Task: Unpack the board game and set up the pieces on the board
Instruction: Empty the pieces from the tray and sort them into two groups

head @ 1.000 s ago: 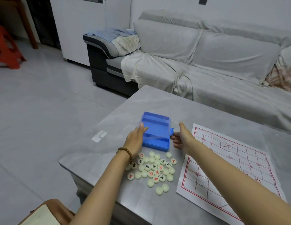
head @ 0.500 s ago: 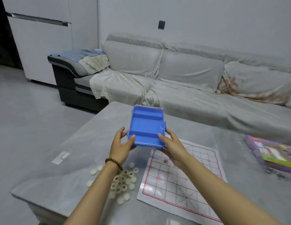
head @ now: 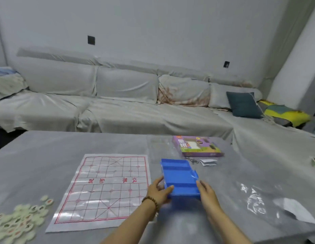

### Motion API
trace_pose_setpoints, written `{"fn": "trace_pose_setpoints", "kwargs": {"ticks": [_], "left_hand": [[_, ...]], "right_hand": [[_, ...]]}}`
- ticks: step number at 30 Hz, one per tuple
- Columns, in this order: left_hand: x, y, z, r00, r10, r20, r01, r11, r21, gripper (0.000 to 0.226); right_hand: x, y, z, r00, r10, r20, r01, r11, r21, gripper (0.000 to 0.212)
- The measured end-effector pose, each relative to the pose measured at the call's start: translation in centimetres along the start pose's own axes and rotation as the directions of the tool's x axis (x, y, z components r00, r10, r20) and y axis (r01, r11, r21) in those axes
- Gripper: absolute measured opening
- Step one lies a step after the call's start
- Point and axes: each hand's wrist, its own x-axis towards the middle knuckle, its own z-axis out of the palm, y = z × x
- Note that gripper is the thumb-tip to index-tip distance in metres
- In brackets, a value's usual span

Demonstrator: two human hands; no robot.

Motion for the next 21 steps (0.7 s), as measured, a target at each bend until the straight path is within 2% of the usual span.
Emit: {"fn": "trace_pose_setpoints", "kwargs": {"ticks": [3, 5, 8, 11, 14, 16, 18, 20, 21], "left_hand": [[2.0, -2.4, 4.3, 0.999, -0.001, -0.034, 0.001, 1.0, -0.012, 0.06], [3.2, -3.5, 6.5, 0.997, 0.006, -0.075, -0.005, 1.0, 0.013, 0.057], [4.6, -5.1, 8.9, 0.994, -0.01, -0.108, 0.016, 0.999, 0.052, 0.055], [6.0, -6.5, 10.5, 0.996, -0.005, -0.091, 0.012, 0.996, 0.085, 0.053], [6.7, -7.6, 11.7, 0.994, 0.049, -0.097, -0.023, 0.968, 0.248, 0.053], [6.9, -7.7, 12.3, 0.992, 0.104, -0.076, -0.057, 0.885, 0.463, 0.056], [7.0, -7.3, 12.4, 0.992, 0.121, -0.037, -0.061, 0.714, 0.697, 0.057], [7.4, -7.3, 12.4, 0.993, 0.116, -0.022, -0.049, 0.574, 0.818, 0.059], [7.6, -7.3, 12.4, 0.994, 0.109, -0.009, -0.052, 0.546, 0.836, 0.06]], "right_hand": [[0.4, 1.1, -2.2, 0.994, -0.05, -0.093, 0.049, 0.999, -0.015, 0.038], [0.9, 2.0, -3.1, 0.991, -0.08, -0.103, 0.069, 0.992, -0.102, 0.04], [2.0, 3.1, -4.5, 0.995, -0.081, -0.051, 0.065, 0.963, -0.263, 0.042], [2.8, 4.0, -5.8, 0.997, -0.004, 0.071, 0.034, 0.898, -0.439, 0.046], [3.6, 5.3, -6.7, 0.996, 0.006, 0.088, 0.045, 0.818, -0.573, 0.048], [4.0, 6.0, -7.2, 0.997, -0.013, 0.072, 0.057, 0.755, -0.653, 0.049], [4.1, 6.4, -7.8, 0.998, -0.023, 0.057, 0.056, 0.723, -0.688, 0.05], [4.1, 6.7, -8.2, 0.997, -0.031, 0.073, 0.075, 0.684, -0.725, 0.05], [4.1, 6.7, -8.3, 0.996, -0.031, 0.079, 0.08, 0.665, -0.742, 0.05]]}}
